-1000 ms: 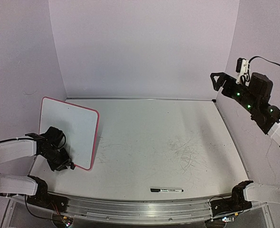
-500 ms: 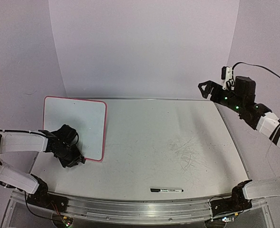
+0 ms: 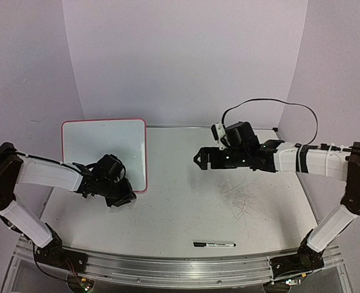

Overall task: Write a sentence on the whiteboard
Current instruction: Move the whiteboard to the corner of the board, then move the whiteboard to the center of the board.

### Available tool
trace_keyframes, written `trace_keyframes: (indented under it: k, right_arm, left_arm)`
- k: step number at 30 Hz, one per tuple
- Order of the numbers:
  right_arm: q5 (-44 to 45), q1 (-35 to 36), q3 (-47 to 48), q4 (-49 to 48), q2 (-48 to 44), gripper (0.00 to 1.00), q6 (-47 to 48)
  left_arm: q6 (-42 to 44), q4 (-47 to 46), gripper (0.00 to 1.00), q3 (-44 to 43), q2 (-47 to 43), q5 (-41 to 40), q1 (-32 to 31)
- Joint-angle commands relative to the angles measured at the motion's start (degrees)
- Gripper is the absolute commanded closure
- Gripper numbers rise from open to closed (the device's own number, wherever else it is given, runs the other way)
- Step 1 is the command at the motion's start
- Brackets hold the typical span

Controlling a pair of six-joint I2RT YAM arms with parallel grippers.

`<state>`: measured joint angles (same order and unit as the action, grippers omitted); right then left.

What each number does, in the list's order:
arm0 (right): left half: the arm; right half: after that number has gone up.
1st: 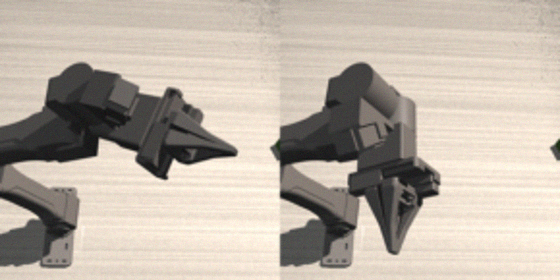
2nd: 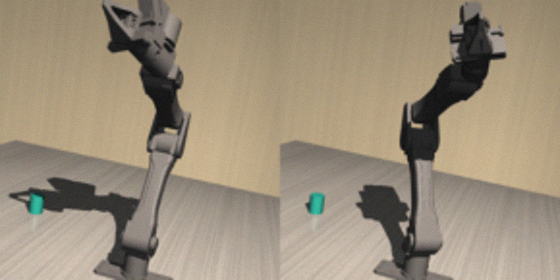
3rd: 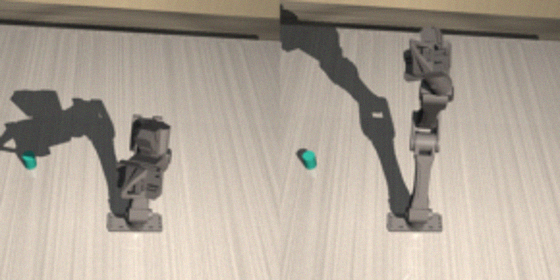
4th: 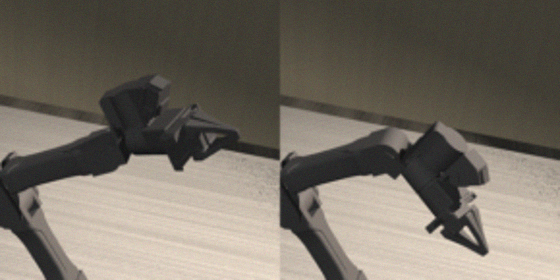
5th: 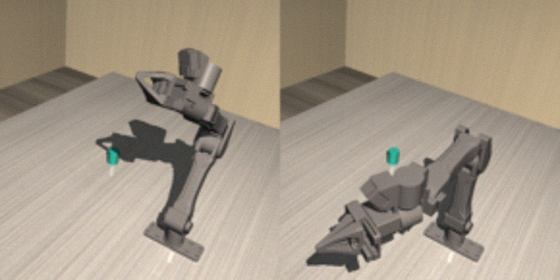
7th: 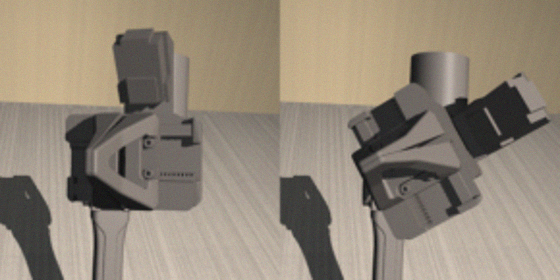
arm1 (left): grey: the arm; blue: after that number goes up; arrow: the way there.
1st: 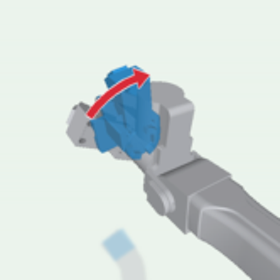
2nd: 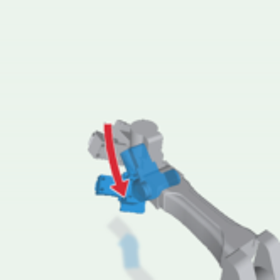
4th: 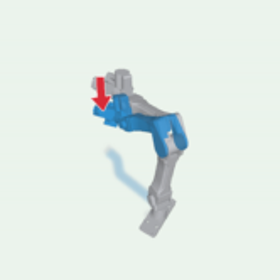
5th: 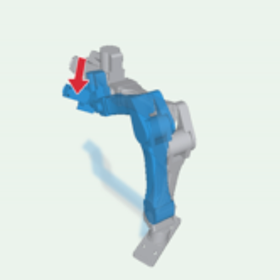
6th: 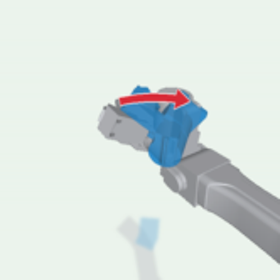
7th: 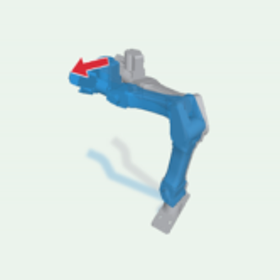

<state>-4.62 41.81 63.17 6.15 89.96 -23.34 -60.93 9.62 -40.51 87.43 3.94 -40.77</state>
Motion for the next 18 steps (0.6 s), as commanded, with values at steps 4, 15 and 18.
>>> trace_keyframes:
  k: [4,15,18]
  right_arm:
    - [2.79,8.91,8.76,-2.43,10.14,0.02,-4.1]
    - [2.91,22.89,29.63,-4.5,31.61,0.18,-11.92]
    - [3.92,25.41,34.88,-4.3,36.89,0.24,-13.05]
  left_arm:
    - [4.36,1.54,0.64,7.95,-22.49,-1.73,0.39]
    - [24.2,16.94,0.56,-10.71,-37.87,-12.74,0.41]
    - [28.58,17.27,0.52,-15.78,-36.37,-15.63,0.41]
